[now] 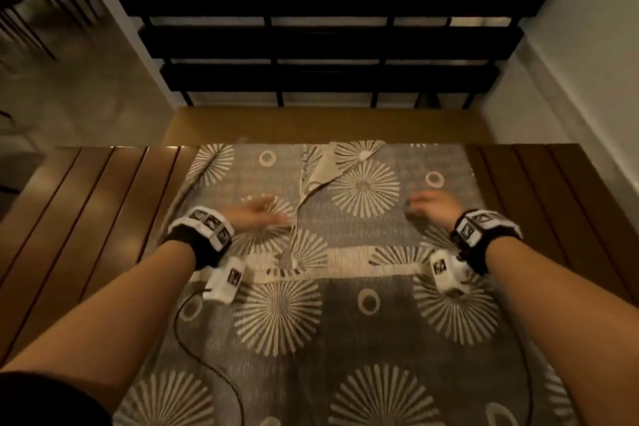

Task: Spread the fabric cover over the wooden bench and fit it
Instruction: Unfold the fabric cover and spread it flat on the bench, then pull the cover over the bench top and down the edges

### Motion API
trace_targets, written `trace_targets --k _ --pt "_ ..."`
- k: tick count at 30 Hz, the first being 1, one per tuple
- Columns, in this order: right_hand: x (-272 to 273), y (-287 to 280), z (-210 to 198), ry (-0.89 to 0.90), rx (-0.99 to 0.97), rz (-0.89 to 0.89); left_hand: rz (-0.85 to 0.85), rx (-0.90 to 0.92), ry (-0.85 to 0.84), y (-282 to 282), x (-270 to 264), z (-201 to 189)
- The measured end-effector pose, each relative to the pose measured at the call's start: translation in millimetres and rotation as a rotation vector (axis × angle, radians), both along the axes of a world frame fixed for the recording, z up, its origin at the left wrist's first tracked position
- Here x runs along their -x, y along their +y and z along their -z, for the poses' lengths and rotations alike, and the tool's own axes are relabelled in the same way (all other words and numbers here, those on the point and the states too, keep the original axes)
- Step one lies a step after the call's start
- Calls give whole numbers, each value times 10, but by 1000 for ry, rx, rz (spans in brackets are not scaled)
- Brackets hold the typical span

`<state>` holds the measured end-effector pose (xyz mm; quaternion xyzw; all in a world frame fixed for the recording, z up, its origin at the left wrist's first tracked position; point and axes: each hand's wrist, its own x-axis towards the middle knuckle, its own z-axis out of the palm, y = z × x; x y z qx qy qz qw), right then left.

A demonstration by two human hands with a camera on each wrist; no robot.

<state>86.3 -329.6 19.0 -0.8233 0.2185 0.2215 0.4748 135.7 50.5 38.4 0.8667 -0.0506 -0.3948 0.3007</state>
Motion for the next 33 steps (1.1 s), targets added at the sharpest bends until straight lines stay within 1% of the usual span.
trace_targets --k 1,2,3,4,5,7,9,14,17,19,20,21,23,24,26,28,29,31,33 --pt "63 -3 78 40 115 -137 134 -116 28 13 79 84" --pt "126 5 108 76 227 -271 223 -204 25 30 145 174" --pt "185 18 120 84 342 -396 299 -271 -4 52 225 240" --pt "239 33 125 81 442 -505 339 -327 -40 84 276 368" --pt "293 55 120 70 518 -582 373 -365 -80 89 352 431" --pt "386 100 119 37 614 -646 431 -448 -169 60 497 530" --pt "456 123 139 22 667 -670 467 -511 -222 -1 631 531" --pt "516 107 93 53 678 -707 518 -545 -221 -96 777 420" --pt "477 121 68 50 663 -683 550 -503 -247 -93 819 397" --pt "419 147 75 73 606 -626 557 -487 -266 -83 811 378" --pt "372 161 85 97 575 -592 562 -494 -247 -92 772 341" --pt "307 172 86 125 551 -567 566 -502 -211 -127 692 280" --pt "125 179 66 175 564 -554 560 -505 -144 -286 443 124" --pt "10 169 52 159 604 -561 552 -500 -163 -407 289 46" --pt "-241 138 -4 48 715 -558 524 -473 -311 -714 -40 -89" --pt "-505 42 42 -67 768 -530 448 -402 -419 -1092 -326 -180" --pt "-623 -12 94 -85 772 -514 410 -354 -449 -1283 -455 -161" --pt "-809 -92 170 -56 738 -508 359 -274 -487 -1671 -658 -55" --pt "-954 -152 253 9 687 -553 285 -223 -450 -1978 -775 139"
